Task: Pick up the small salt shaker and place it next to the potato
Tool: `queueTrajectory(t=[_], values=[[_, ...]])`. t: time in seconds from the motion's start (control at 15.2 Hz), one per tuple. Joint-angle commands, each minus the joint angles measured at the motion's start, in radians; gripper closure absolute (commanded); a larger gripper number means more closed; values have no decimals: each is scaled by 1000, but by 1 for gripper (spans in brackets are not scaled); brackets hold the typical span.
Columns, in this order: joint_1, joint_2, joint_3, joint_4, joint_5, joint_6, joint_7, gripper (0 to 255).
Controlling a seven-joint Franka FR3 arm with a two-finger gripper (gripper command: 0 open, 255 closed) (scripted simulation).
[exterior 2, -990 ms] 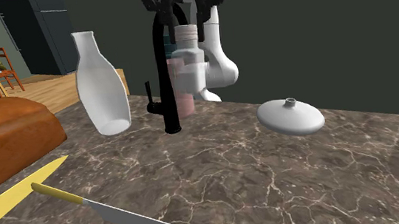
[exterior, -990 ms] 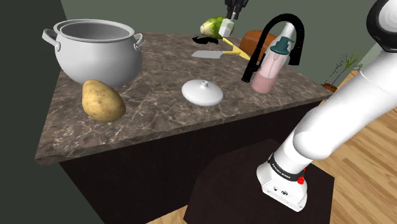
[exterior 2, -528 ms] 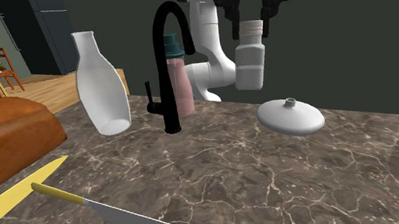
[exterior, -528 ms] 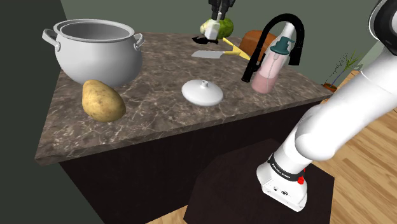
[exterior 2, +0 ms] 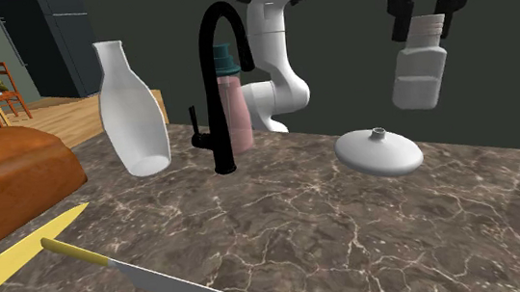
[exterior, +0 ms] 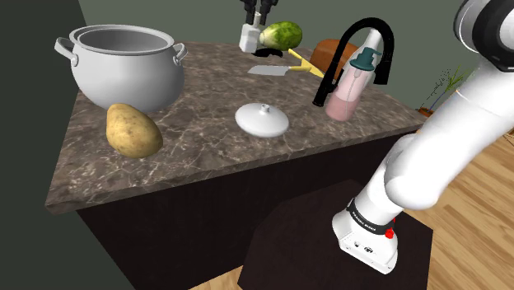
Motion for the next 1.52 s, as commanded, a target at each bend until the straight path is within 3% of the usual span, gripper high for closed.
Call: queueTrajectory(t=[0.0,0.53,0.73,0.86,1.45], values=[[25,33,31,37,-2,-4,57,255],[138,221,135,272,-46,-55,260,255],[198,326,166,416,-81,-98,334,255],[259,432,184,571,-120,-152,386,255],[215,300,177,244,-74,48,373,255]])
